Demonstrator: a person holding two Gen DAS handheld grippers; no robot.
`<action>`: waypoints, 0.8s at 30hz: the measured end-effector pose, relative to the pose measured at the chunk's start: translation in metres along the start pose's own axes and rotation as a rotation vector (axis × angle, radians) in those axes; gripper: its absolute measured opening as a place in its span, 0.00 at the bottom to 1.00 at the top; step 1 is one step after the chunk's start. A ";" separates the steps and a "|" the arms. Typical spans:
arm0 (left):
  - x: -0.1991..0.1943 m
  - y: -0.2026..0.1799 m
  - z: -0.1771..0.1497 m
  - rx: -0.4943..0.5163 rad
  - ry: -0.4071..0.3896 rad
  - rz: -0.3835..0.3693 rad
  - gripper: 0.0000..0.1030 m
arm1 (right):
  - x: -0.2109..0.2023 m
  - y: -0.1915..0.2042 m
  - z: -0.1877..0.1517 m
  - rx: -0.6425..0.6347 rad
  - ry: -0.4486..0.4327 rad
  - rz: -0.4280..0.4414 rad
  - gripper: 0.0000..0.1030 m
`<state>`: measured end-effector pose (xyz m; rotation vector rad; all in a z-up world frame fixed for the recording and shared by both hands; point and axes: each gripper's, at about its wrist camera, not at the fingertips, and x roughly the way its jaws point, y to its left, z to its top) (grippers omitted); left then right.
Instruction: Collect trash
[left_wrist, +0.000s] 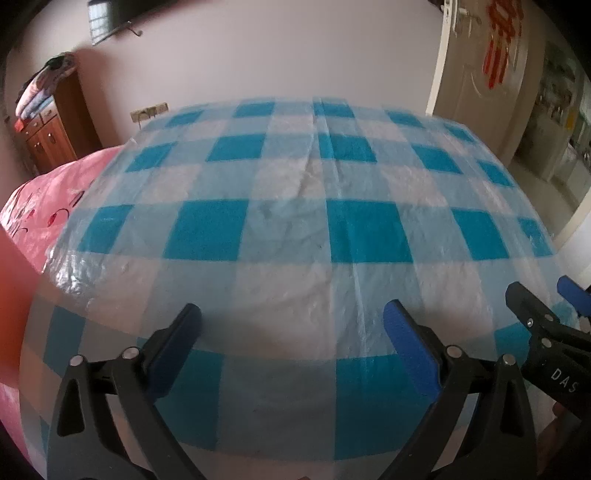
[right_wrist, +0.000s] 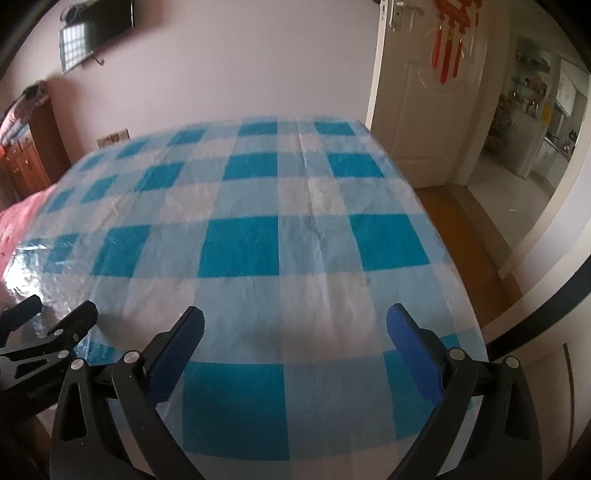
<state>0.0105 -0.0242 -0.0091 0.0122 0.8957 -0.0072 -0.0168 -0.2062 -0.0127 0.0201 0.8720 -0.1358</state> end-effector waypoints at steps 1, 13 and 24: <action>0.001 0.000 0.000 -0.002 0.000 -0.001 0.96 | 0.004 0.001 0.000 -0.006 0.018 -0.005 0.95; 0.001 0.001 -0.001 -0.004 0.002 -0.005 0.96 | 0.008 0.001 -0.001 0.027 0.052 0.003 0.95; 0.001 0.001 -0.001 -0.004 0.002 -0.005 0.96 | 0.007 0.004 -0.001 0.044 0.054 -0.010 0.95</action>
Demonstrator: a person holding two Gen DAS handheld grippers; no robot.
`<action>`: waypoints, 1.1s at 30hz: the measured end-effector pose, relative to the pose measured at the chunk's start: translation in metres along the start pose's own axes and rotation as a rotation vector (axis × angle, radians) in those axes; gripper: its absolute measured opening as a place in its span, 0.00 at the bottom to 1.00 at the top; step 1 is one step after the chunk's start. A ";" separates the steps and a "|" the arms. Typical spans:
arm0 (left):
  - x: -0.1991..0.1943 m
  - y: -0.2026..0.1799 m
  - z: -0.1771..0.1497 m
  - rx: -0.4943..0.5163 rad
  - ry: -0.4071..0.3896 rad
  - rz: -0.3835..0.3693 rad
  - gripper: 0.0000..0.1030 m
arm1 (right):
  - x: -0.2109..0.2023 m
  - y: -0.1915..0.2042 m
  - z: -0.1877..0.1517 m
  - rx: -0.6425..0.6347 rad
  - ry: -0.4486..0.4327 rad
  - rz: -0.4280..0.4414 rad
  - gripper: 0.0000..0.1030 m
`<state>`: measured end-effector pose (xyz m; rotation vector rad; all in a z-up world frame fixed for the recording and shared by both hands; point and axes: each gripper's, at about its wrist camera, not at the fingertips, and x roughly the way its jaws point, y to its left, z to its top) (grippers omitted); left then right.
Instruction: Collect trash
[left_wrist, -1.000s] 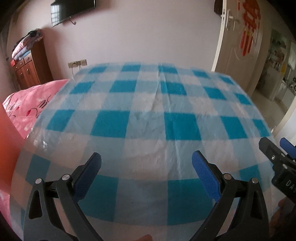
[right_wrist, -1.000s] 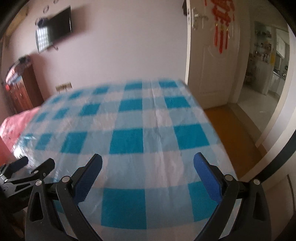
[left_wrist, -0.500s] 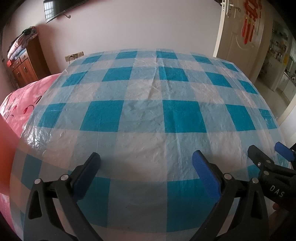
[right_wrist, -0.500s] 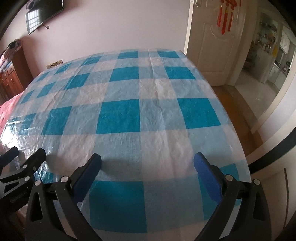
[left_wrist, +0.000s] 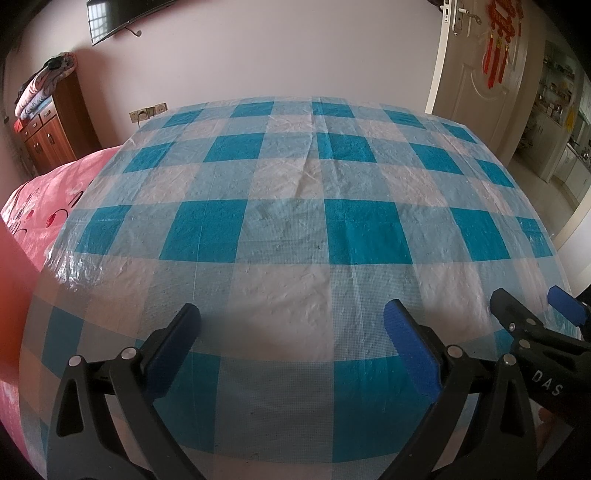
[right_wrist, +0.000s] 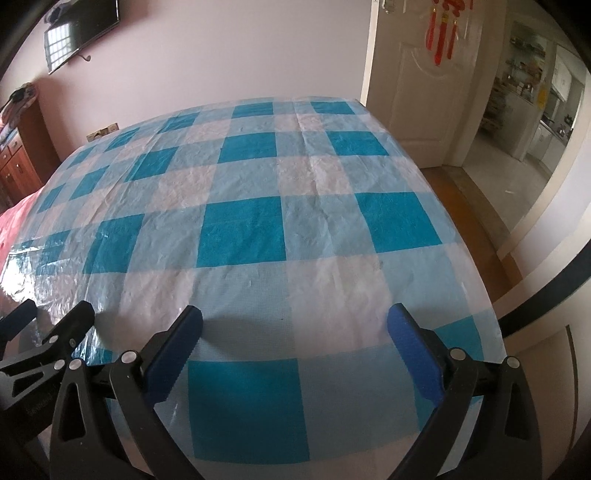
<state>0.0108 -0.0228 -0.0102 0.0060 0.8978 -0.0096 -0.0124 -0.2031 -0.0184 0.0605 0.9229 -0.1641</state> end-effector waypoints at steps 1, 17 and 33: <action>0.000 0.000 0.000 0.000 0.000 0.000 0.96 | 0.000 0.000 0.000 0.001 0.000 0.001 0.95; -0.001 0.000 -0.001 0.000 -0.001 0.000 0.96 | 0.001 -0.001 0.001 0.000 0.000 0.000 0.95; -0.001 -0.002 -0.001 0.000 0.000 -0.001 0.96 | 0.002 0.001 0.002 0.001 0.002 0.001 0.96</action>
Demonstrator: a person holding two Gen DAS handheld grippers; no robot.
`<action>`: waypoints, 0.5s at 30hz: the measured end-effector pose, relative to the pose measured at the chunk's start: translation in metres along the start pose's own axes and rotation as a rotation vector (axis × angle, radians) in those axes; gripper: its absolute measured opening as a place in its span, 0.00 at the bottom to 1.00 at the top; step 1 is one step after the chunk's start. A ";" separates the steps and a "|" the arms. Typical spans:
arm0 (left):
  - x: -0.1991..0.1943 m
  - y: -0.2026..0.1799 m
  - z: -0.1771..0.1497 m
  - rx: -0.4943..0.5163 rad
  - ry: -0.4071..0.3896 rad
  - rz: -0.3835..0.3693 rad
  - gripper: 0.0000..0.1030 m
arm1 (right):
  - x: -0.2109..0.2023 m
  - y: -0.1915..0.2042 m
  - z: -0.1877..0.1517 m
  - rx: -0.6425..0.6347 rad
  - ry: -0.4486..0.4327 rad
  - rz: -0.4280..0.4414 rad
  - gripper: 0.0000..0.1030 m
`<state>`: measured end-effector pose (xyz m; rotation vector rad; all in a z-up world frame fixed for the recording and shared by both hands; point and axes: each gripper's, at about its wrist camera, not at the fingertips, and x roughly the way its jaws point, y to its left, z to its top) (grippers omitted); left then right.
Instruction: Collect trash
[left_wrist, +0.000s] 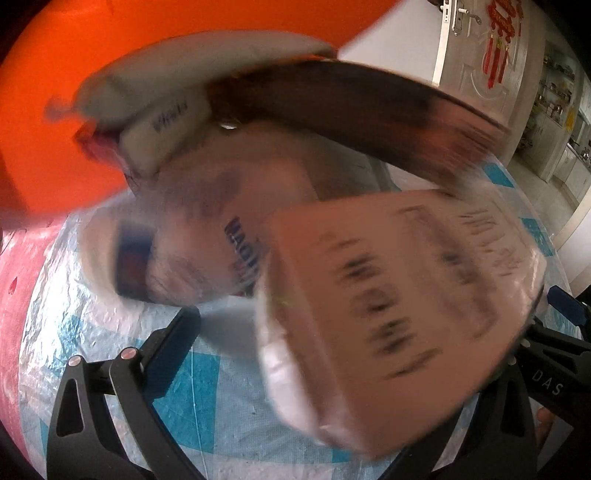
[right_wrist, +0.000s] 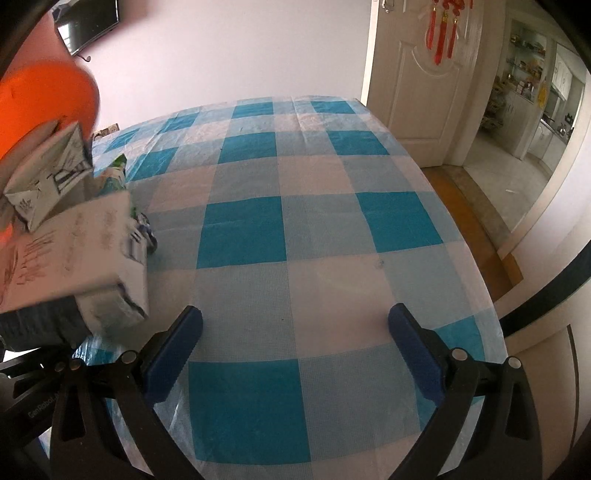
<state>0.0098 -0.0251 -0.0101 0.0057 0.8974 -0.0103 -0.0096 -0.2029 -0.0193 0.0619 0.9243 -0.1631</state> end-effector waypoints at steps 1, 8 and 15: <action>0.000 -0.001 0.000 0.000 0.000 0.000 0.96 | 0.000 -0.001 0.000 0.000 0.000 0.000 0.96; -0.001 -0.005 0.000 0.000 0.000 0.000 0.96 | 0.001 0.000 0.000 0.001 0.000 0.000 0.96; -0.001 -0.005 0.000 0.000 0.000 0.000 0.96 | 0.001 0.000 0.000 0.001 0.001 0.000 0.96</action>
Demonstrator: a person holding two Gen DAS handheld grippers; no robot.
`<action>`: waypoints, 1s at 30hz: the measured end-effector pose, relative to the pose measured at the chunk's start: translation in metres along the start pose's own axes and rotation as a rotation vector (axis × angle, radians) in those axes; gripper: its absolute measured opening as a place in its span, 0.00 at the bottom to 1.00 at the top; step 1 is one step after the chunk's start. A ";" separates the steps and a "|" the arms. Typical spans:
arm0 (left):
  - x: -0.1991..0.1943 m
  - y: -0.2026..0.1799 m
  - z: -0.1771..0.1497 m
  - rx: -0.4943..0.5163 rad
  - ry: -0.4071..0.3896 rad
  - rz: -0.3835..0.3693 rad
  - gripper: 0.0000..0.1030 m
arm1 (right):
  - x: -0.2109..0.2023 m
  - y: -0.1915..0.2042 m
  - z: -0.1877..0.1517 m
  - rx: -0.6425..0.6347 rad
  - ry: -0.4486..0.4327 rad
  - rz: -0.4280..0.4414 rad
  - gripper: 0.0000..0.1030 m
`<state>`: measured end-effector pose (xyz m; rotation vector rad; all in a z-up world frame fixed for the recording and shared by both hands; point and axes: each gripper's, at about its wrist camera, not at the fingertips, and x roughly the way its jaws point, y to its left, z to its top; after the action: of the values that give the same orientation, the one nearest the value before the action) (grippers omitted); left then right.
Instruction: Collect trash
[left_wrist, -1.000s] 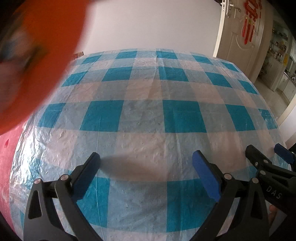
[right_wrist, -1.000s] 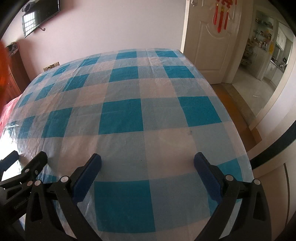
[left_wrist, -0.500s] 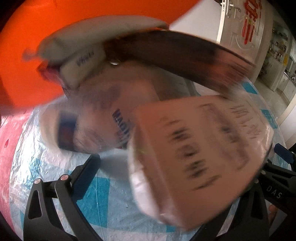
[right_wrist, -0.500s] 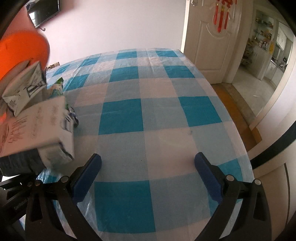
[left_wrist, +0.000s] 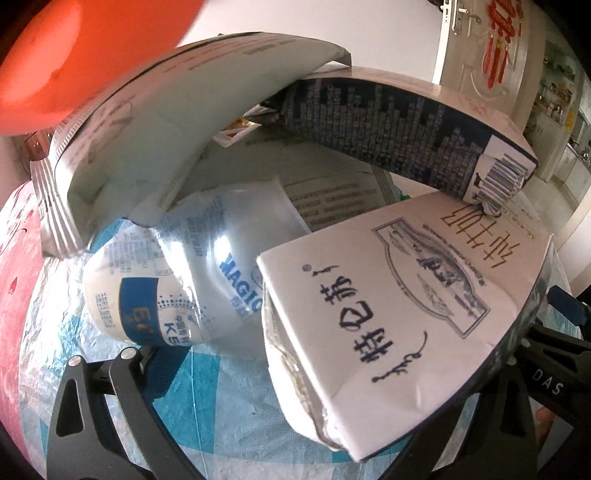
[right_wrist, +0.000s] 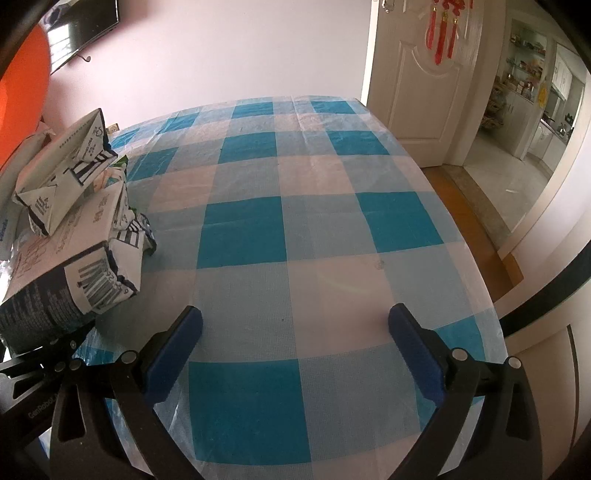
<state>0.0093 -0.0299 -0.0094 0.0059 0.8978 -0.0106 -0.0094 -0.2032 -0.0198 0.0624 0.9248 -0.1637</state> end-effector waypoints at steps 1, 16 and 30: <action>0.000 0.000 0.000 0.000 0.000 0.000 0.96 | 0.000 0.000 0.000 0.000 0.000 0.000 0.96; 0.000 -0.001 0.000 0.000 0.000 0.000 0.96 | 0.000 0.000 0.000 0.000 0.000 0.000 0.96; 0.000 -0.004 0.000 0.000 -0.001 0.000 0.96 | 0.000 0.000 0.000 0.000 0.000 -0.001 0.96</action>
<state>0.0092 -0.0343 -0.0097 0.0057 0.8972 -0.0111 -0.0092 -0.2037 -0.0196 0.0618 0.9252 -0.1640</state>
